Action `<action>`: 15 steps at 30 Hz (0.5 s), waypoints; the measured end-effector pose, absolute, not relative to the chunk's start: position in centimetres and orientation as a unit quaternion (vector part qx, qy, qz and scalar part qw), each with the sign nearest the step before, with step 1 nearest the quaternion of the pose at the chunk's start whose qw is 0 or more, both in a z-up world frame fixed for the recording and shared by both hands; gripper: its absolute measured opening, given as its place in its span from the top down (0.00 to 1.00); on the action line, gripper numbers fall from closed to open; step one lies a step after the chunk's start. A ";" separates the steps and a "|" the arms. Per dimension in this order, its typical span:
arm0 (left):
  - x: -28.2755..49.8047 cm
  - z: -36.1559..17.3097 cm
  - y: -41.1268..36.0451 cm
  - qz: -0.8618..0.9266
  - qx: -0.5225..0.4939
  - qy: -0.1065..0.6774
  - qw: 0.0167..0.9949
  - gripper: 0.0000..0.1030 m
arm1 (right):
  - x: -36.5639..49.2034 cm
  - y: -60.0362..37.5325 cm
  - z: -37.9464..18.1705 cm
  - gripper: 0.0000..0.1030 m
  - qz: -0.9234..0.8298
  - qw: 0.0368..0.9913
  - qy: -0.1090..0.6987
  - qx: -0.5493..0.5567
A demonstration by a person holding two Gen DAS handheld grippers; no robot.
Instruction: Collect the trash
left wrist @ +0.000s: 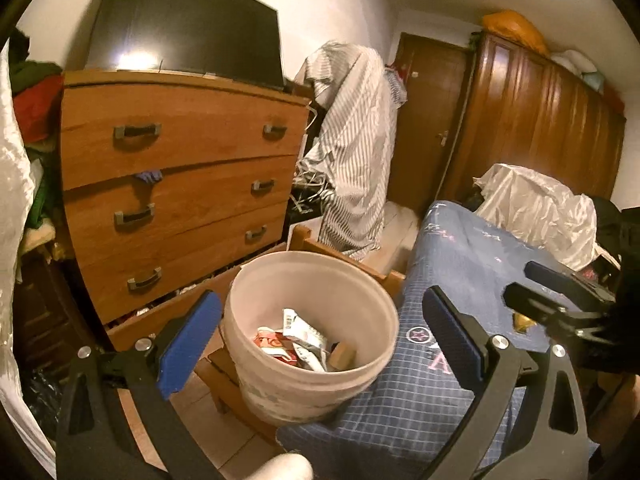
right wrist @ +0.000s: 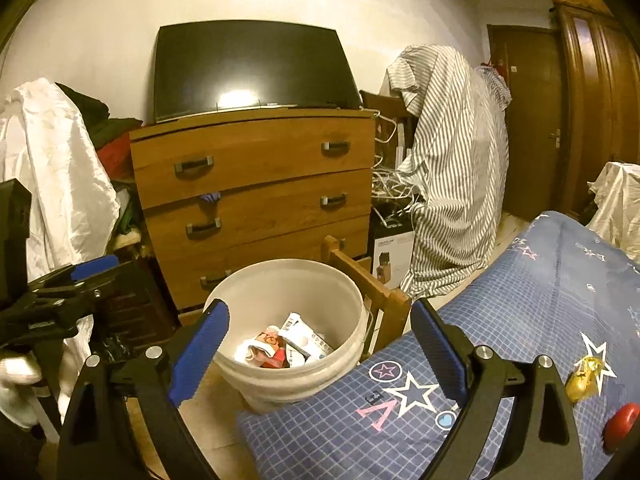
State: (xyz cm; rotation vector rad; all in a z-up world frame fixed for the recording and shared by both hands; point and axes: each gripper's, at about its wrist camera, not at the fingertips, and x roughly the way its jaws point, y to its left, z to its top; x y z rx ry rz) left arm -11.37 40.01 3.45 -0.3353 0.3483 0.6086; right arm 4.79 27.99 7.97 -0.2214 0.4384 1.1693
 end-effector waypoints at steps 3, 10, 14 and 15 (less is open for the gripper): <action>-11.4 4.0 38.5 0.301 -0.141 0.168 0.928 0.06 | 4.7 27.3 8.2 0.10 0.545 0.808 0.204 -0.095; -11.5 4.1 36.5 0.299 -0.123 0.172 0.931 0.06 | 4.3 26.3 8.0 0.10 0.545 0.809 0.206 -0.081; -11.3 4.2 36.1 0.304 -0.112 0.174 0.930 0.06 | 4.0 25.8 8.0 0.10 0.550 0.806 0.206 -0.075; -11.2 4.2 36.0 0.304 -0.110 0.174 0.930 0.06 | 3.9 25.6 8.1 0.10 0.550 0.806 0.205 -0.072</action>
